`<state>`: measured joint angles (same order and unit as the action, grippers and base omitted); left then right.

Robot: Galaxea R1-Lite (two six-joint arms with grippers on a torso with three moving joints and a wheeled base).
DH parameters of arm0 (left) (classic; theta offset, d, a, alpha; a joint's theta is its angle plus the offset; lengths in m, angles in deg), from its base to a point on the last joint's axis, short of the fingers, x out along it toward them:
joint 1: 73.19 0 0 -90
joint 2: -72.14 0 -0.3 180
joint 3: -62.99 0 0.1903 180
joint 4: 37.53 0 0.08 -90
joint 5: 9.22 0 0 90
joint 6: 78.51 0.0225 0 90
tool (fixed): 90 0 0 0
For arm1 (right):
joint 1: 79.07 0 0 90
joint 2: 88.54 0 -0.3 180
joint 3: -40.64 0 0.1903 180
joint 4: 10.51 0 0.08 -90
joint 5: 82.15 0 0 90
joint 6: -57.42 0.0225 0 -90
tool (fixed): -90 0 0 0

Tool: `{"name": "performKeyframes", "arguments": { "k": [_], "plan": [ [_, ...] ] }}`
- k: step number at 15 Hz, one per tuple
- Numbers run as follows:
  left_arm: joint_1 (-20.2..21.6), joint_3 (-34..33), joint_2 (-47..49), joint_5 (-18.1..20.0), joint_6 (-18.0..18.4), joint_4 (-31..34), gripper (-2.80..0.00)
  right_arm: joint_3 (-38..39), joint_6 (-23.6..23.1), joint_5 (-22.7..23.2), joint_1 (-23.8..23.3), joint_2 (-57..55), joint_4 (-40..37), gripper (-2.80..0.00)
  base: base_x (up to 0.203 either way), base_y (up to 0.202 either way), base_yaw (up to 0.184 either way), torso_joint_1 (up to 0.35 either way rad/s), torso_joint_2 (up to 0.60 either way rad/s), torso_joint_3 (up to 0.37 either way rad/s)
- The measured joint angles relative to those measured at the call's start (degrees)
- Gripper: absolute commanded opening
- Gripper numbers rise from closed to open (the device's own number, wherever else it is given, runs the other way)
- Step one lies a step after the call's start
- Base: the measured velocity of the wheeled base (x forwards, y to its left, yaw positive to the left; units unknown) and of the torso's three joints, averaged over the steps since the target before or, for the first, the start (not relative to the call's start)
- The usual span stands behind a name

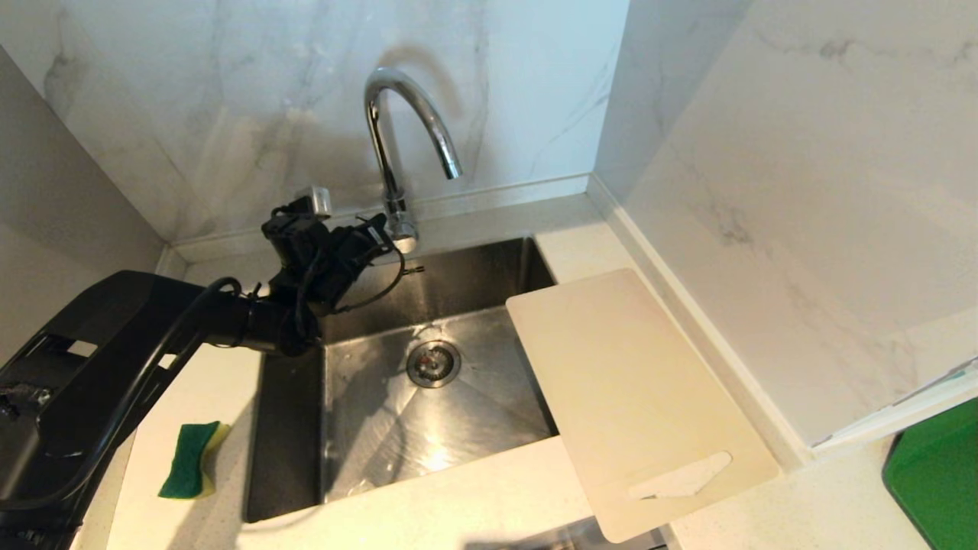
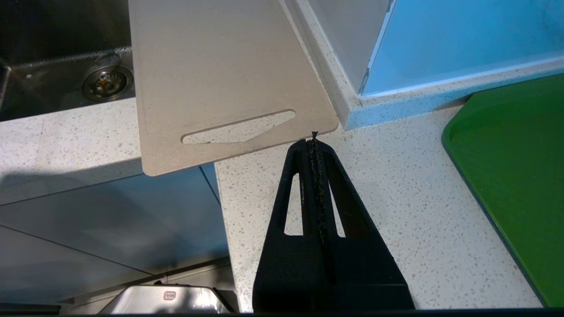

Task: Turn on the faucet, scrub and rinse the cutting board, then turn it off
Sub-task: Turn off the tap

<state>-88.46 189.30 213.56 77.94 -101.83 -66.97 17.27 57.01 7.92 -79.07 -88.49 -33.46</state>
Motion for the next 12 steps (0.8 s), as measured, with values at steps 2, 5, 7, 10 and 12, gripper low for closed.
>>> {"name": "performKeyframes", "arguments": {
  "k": [2,5,7,10,12],
  "plan": [
    [-0.17,-0.42,-0.69,-0.11,-0.11,0.61,-2.8,0.0,0.01,0.0,0.0,0.0,0.0,-2.8,0.0,0.0,0.0,0.0,0.0,0.0],
    [-0.94,-3.34,-3.52,-0.27,-0.23,5.09,-2.8,0.0,0.0,0.0,0.0,0.0,0.0,-2.8,0.0,0.0,0.0,0.0,0.0,0.0],
    [-1.43,-6.73,-6.48,-0.4,-0.09,7.69,-2.8,0.0,0.0,0.0,0.0,0.0,0.0,-2.8,0.0,0.0,0.0,0.0,0.0,0.0],
    [-2.16,-9.21,-12.43,-0.4,0.86,9.86,-2.8,0.0,-0.02,0.0,-0.02,0.0,0.01,-2.8,0.0,0.0,0.0,0.0,0.0,0.0],
    [-2.71,-12.77,-17.67,-0.35,2.25,13.39,-2.8,0.0,0.0,0.01,-0.01,0.0,0.0,-2.8,0.0,0.0,0.0,0.0,0.0,0.0]
  ]
}}
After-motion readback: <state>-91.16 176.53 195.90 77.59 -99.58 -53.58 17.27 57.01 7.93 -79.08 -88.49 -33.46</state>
